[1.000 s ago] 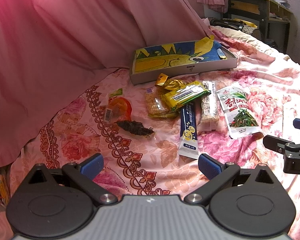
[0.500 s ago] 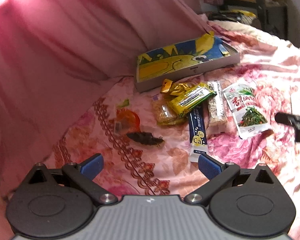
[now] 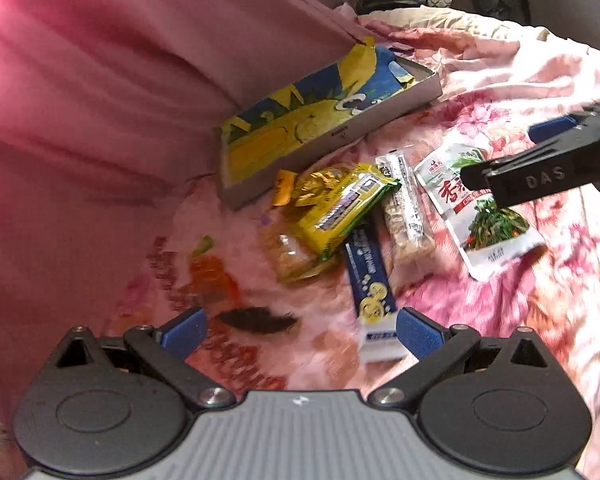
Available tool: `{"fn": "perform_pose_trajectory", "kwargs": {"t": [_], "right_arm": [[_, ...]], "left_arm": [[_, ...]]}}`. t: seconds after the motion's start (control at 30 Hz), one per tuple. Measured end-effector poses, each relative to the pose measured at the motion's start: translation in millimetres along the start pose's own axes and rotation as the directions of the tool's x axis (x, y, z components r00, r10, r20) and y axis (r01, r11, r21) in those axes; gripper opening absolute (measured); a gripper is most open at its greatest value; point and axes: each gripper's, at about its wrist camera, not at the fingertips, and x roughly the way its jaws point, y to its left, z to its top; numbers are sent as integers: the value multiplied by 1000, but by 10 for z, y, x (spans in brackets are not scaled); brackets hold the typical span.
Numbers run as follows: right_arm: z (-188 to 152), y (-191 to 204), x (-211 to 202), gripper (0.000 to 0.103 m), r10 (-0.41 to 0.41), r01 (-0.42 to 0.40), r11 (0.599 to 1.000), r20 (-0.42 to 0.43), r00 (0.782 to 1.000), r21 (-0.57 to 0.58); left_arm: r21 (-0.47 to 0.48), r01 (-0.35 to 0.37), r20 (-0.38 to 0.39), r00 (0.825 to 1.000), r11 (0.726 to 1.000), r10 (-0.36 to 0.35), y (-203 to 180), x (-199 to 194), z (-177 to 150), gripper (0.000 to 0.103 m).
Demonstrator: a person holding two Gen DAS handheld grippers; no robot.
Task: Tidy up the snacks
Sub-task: 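Grasp the blue tube with the left tool while the right tool grasps the green seaweed bag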
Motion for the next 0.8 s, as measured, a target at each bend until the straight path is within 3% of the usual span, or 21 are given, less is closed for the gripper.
{"fn": "perform_pose_trajectory", "kwargs": {"t": [0.33, 0.47, 0.67, 0.8], "right_arm": [[-106, -71, 364, 102, -28, 32, 999, -113, 993, 26], [-146, -62, 490, 92, -16, 21, 999, -145, 989, 32], [-181, -56, 557, 79, 6, 1, 999, -155, 988, 46], [-184, -43, 566, 77, 0, 7, 999, -147, 989, 47]], "left_arm": [[-44, 79, 15, 997, 996, -78, 23, 686, -27, 103], [-80, 128, 26, 992, 988, -127, 66, 822, -36, 100], [-57, 214, 43, 976, 975, -211, 38, 890, -24, 85], [-99, 262, 35, 965, 960, -260, 80, 940, 2, 72]]}}
